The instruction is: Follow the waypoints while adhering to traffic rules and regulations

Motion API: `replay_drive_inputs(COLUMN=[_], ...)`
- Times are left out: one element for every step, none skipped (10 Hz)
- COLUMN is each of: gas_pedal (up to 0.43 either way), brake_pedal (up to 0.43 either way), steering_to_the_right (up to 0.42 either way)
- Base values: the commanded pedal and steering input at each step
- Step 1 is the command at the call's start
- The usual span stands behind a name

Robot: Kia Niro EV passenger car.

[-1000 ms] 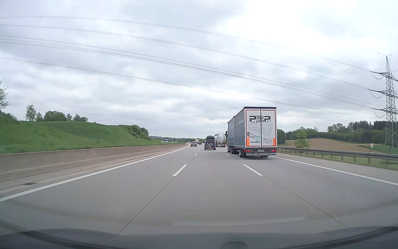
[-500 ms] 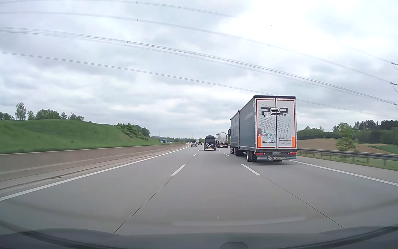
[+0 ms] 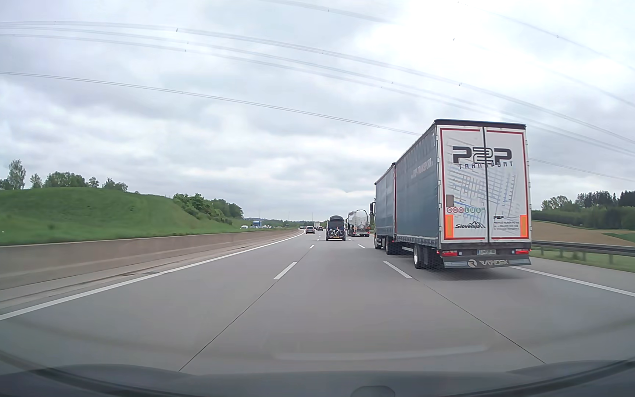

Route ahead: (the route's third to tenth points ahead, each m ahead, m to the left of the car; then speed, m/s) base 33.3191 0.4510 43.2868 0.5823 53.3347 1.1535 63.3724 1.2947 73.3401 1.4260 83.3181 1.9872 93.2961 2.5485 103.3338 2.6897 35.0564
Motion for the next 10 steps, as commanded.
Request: replay_drive_inputs(gas_pedal=[0.0,0.0,0.0,0.0,0.0,0.0,0.067,0.087,0.087,0.087], brake_pedal=[0.0,0.0,0.0,0.0,0.0,0.0,0.0,0.0,0.0,0.0], steering_to_the_right=[-0.004,-0.004,-0.004,-0.004,-0.004,-0.004,-0.004,-0.004,-0.004,-0.004])
